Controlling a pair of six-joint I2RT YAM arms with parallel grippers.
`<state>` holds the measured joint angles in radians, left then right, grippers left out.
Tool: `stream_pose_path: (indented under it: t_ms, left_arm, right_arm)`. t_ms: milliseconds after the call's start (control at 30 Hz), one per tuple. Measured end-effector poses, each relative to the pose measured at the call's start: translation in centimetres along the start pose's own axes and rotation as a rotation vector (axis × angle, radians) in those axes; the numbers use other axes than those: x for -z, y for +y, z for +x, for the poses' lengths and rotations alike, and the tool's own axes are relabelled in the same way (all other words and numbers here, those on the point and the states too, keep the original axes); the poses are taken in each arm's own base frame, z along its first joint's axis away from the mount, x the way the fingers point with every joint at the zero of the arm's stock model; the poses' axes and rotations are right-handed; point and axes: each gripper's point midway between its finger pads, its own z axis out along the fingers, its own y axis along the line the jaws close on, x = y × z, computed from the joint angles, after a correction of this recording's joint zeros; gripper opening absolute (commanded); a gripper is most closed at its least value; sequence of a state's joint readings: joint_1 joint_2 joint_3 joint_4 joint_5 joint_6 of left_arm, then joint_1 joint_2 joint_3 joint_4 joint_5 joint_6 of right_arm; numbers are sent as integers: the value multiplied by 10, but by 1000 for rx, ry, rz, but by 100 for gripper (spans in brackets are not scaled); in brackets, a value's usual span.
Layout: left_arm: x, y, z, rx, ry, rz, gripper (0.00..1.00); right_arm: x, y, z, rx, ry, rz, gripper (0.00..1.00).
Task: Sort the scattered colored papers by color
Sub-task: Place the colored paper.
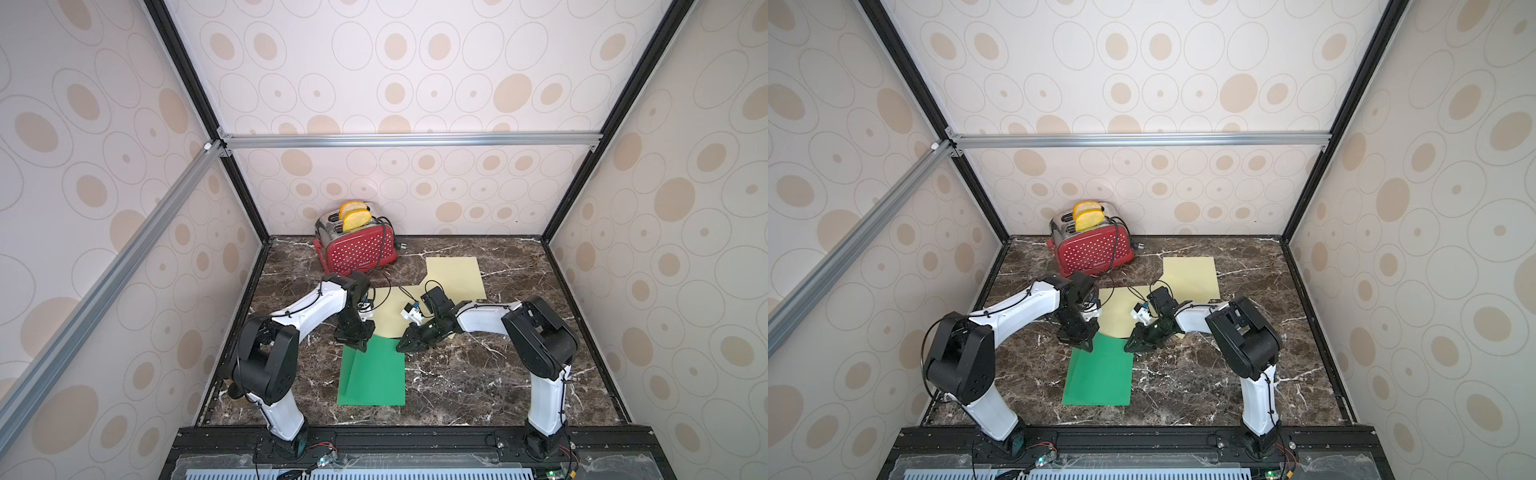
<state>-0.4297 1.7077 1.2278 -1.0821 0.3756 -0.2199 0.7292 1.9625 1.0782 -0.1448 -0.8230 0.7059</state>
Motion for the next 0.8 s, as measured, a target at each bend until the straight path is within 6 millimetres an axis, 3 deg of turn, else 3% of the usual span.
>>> stream_pose_path:
  t_ms: [467, 633, 800]
  left_arm:
    - [-4, 2, 4, 5, 12, -2, 0]
    - [-4, 4, 5, 10, 15, -11, 17]
    - [-2, 13, 8, 22, 20, -64, 23]
  right_arm:
    - [-3, -6, 1, -11, 12, 14, 26]
    - [-3, -6, 1, -11, 12, 14, 26]
    - [-3, -6, 1, -9, 13, 14, 26]
